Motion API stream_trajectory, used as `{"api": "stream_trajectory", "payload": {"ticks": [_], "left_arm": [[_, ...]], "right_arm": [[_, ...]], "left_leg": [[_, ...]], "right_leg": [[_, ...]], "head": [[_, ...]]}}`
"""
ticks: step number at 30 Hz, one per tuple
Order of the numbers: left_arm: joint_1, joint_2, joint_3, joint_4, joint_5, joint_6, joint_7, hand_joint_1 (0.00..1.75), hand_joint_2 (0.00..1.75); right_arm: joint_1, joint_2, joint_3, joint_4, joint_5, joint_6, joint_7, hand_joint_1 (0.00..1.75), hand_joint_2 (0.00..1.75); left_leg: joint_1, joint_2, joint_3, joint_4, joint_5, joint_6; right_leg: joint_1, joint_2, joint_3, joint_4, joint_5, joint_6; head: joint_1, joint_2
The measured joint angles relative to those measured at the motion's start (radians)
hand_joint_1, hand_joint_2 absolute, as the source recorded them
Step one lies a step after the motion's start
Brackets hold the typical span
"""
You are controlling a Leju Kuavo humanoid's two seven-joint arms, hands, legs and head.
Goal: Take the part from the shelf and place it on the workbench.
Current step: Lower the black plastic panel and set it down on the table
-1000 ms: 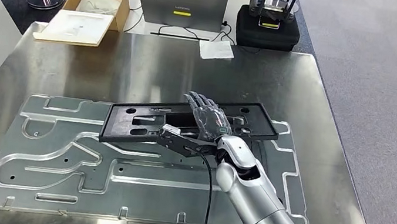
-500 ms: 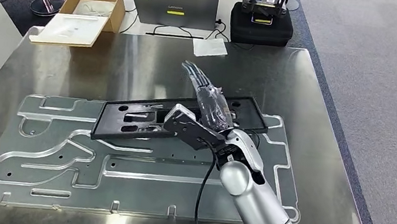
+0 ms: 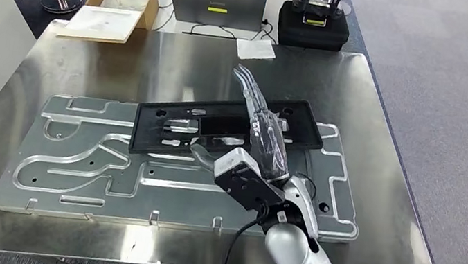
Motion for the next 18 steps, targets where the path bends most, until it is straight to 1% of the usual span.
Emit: {"api": "stream_trajectory", "payload": {"ticks": [1, 2, 3, 4, 5, 6, 7, 8, 9, 10, 11, 12, 13, 14, 15, 16, 17, 18], "left_arm": [[0.000, -0.001, 0.001, 0.000, 0.002, 0.000, 0.000, 0.00, 0.00], [0.000, -0.001, 0.002, 0.000, 0.003, 0.001, 0.000, 0.00, 0.00], [0.000, -0.002, 0.003, 0.000, 0.005, 0.002, 0.000, 0.00, 0.00], [0.001, -0.003, 0.004, 0.000, 0.006, 0.002, 0.000, 0.00, 0.00], [0.001, -0.004, 0.005, 0.000, 0.009, 0.003, 0.000, 0.00, 0.00], [0.002, -0.005, 0.006, 0.000, 0.011, 0.003, -0.001, 0.00, 0.00], [0.002, -0.007, 0.007, 0.000, 0.013, 0.004, -0.001, 0.00, 0.00], [0.002, -0.009, 0.008, 0.000, 0.014, 0.005, -0.001, 0.00, 0.00], [0.002, -0.011, 0.011, 0.000, 0.015, 0.006, -0.001, 0.00, 0.00], [0.003, -0.012, 0.014, 0.000, 0.017, 0.008, -0.001, 0.00, 0.00], [0.003, -0.013, 0.017, 0.000, 0.021, 0.011, -0.002, 0.00, 0.00], [0.005, -0.014, 0.022, 0.000, 0.030, 0.014, -0.003, 0.00, 0.00], [0.006, -0.015, 0.029, 0.000, 0.043, 0.018, -0.005, 0.00, 0.00], [0.007, -0.017, 0.037, 0.000, 0.057, 0.021, -0.008, 0.00, 0.00], [0.008, -0.020, 0.046, 0.000, 0.069, 0.024, -0.012, 0.00, 0.00], [0.008, -0.022, 0.055, 0.000, 0.078, 0.025, -0.015, 0.00, 0.00], [0.009, -0.025, 0.063, 0.000, 0.083, 0.025, -0.018, 0.00, 0.00], [0.009, -0.027, 0.069, 0.000, 0.086, 0.025, -0.019, 0.00, 0.00]], "right_arm": [[0.016, -0.004, 0.000, -0.009, 0.008, -0.012, -0.002, 0.00, 0.00], [0.035, -0.009, 0.001, -0.018, 0.016, -0.024, -0.005, 0.00, 0.00], [0.055, -0.013, 0.001, -0.026, 0.024, -0.036, -0.008, 0.00, 0.00], [0.077, -0.018, 0.001, -0.034, 0.032, -0.046, -0.011, 0.00, 0.00], [0.098, -0.023, 0.001, -0.041, 0.041, -0.055, -0.015, 0.00, 0.00], [0.116, -0.027, 0.001, -0.049, 0.050, -0.064, -0.020, 0.00, 0.00], [0.132, -0.030, 0.002, -0.057, 0.058, -0.072, -0.024, 0.00, 0.00], [0.148, -0.033, 0.002, -0.067, 0.068, -0.080, -0.030, 0.00, 0.00], [0.168, -0.035, 0.002, -0.077, 0.077, -0.090, -0.036, 0.00, 0.00], [0.188, -0.037, 0.002, -0.089, 0.088, -0.100, -0.044, 0.00, 0.00], [0.210, -0.039, 0.002, -0.099, 0.099, -0.109, -0.053, 0.00, 0.00], [0.231, -0.040, 0.002, -0.106, 0.108, -0.114, -0.064, 0.00, 0.00], [0.247, -0.042, 0.002, -0.111, 0.116, -0.116, -0.075, 0.00, 0.00], [0.263, -0.042, 0.003, -0.113, 0.124, -0.115, -0.084, 0.00, 0.00], [0.278, -0.041, 0.004, -0.113, 0.132, -0.116, -0.092, 0.00, 0.00], [0.294, -0.040, 0.006, -0.113, 0.141, -0.117, -0.096, 0.00, 0.00], [0.310, -0.040, 0.006, -0.113, 0.148, -0.119, -0.099, 0.00, 0.00], [0.325, -0.040, 0.007, -0.113, 0.154, -0.122, -0.101, 0.00, 0.00]], "left_leg": [[-0.001, 0.001, -0.013, 0.000, 0.011, 0.004], [-0.001, 0.002, -0.028, 0.001, 0.021, 0.006], [-0.002, 0.002, -0.042, 0.001, 0.031, 0.006], [-0.002, 0.003, -0.056, 0.003, 0.040, 0.005], [-0.002, 0.003, -0.070, 0.005, 0.049, 0.003], [-0.002, 0.002, -0.083, 0.008, 0.058, 0.001], [-0.002, 0.002, -0.095, 0.012, 0.065, -0.002], [-0.004, 0.001, -0.105, 0.016, 0.072, -0.007], [-0.004, 0.001, -0.109, 0.018, 0.079, -0.012], [-0.005, 0.000, -0.110, 0.018, 0.086, -0.018], [-0.006, 0.000, -0.110, 0.015, 0.094, -0.024], [-0.005, -0.001, -0.109, 0.012, 0.101, -0.031], [-0.004, -0.002, -0.113, 0.016, 0.096, -0.037], [-0.003, -0.002, -0.121, 0.031, 0.073, -0.042], [-0.001, -0.002, -0.134, 0.067, 0.030, -0.048], [0.000, -0.002, -0.151, 0.123, -0.028, -0.052], [0.000, -0.002, -0.167, 0.190, -0.080, -0.057], [0.001, -0.002, -0.177, 0.254, -0.113, -0.060]], "right_leg": [[-0.001, 0.001, -0.016, 0.056, -0.054, 0.003], [-0.002, 0.001, -0.030, 0.121, -0.101, 0.006], [-0.002, 0.001, -0.037, 0.177, -0.127, 0.008], [-0.002, 0.001, -0.031, 0.207, -0.131, 0.008], [-0.002, 0.001, -0.009, 0.205, -0.115, 0.008], [-0.002, 0.001, 0.031, 0.166, -0.088, 0.006], [-0.002, 0.001, 0.085, 0.099, -0.071, 0.002], [0.001, 0.001, 0.139, 0.023, -0.067, -0.002], [0.003, 0.001, 0.178, -0.034, -0.069, -0.007], [0.006, 0.001, 0.201, -0.072, -0.077, -0.012], [0.009, 0.001, 0.205, -0.085, -0.078, -0.018], [0.007, 0.001, 0.200, -0.085, -0.068, -0.025], [0.006, -0.001, 0.194, -0.088, -0.060, -0.033], [0.005, -0.003, 0.185, -0.090, -0.049, -0.042], [0.002, -0.005, 0.172, -0.092, -0.036, -0.050], [0.003, -0.006, 0.158, -0.092, -0.024, -0.054], [0.004, -0.006, 0.141, -0.091, -0.011, -0.056], [0.005, -0.006, 0.123, -0.090, 0.002, -0.056]], "head": [[0.002, 0.000], [0.003, 0.000], [0.003, 0.000], [0.003, 0.000], [0.003, 0.000], [0.003, 0.000], [0.003, 0.000], [0.003, 0.000], [0.002, 0.000], [0.004, 0.000], [0.006, 0.000], [0.008, 0.000], [0.010, 0.000], [0.009, 0.000], [0.008, 0.000], [0.007, 0.000], [0.007, 0.000], [0.006, 0.000]]}}
